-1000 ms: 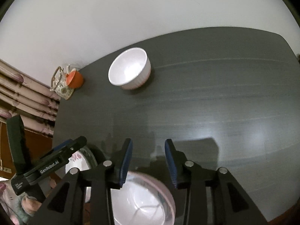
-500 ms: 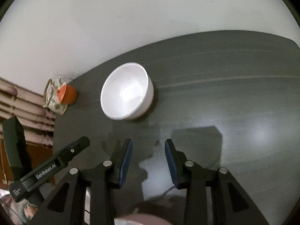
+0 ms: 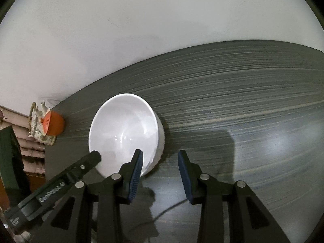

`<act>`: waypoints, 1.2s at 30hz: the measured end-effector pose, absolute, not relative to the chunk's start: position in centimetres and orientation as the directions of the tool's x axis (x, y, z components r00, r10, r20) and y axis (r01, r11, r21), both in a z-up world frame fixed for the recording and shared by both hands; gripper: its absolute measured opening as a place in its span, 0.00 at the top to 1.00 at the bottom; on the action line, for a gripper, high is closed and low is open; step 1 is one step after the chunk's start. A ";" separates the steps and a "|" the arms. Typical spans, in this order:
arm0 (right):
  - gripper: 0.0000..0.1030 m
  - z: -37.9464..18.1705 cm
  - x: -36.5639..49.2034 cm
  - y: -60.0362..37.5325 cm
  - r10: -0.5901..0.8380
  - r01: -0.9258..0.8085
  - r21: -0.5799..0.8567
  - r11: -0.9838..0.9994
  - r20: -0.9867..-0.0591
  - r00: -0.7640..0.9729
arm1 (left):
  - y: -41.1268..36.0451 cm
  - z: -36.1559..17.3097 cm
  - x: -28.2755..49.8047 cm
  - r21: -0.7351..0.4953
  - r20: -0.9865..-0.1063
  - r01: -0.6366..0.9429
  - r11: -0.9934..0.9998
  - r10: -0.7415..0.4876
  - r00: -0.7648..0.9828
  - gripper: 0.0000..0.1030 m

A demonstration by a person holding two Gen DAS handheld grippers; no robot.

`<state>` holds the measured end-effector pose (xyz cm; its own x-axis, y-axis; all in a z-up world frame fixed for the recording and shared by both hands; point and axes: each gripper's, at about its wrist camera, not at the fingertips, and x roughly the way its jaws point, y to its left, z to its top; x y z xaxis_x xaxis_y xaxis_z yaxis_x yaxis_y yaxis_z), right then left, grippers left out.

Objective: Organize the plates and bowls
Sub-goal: 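Grasp the 'Rabbit' bowl rim with both tools and lift it, then carry the 'Rabbit' bowl and lower it into the 'Dog' bowl with both tools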

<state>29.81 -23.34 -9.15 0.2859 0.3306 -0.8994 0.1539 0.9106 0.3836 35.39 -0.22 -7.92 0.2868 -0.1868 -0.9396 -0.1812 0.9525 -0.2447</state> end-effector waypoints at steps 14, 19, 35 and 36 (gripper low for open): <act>0.87 -10.2 29.9 -22.4 0.328 0.172 0.392 0.904 -0.893 0.309 | -1.9 -8.7 36.3 -0.314 -0.922 -0.118 0.942 -0.273 0.275 0.85; 0.87 -9.4 28.6 -22.2 0.335 0.166 0.396 0.903 -0.892 0.305 | -2.1 -7.9 35.6 -0.302 -0.924 -0.103 0.948 -0.264 0.277 0.85; 0.87 -0.3 20.6 -21.3 0.378 0.087 0.443 0.893 -0.839 0.393 | -4.4 -0.1 27.7 -0.279 -0.891 -0.071 0.958 -0.230 0.391 0.85; 0.87 0.1 20.0 -21.3 0.385 0.081 0.448 0.890 -0.835 0.394 | -4.0 0.3 27.1 -0.280 -0.888 -0.071 0.957 -0.230 0.397 0.85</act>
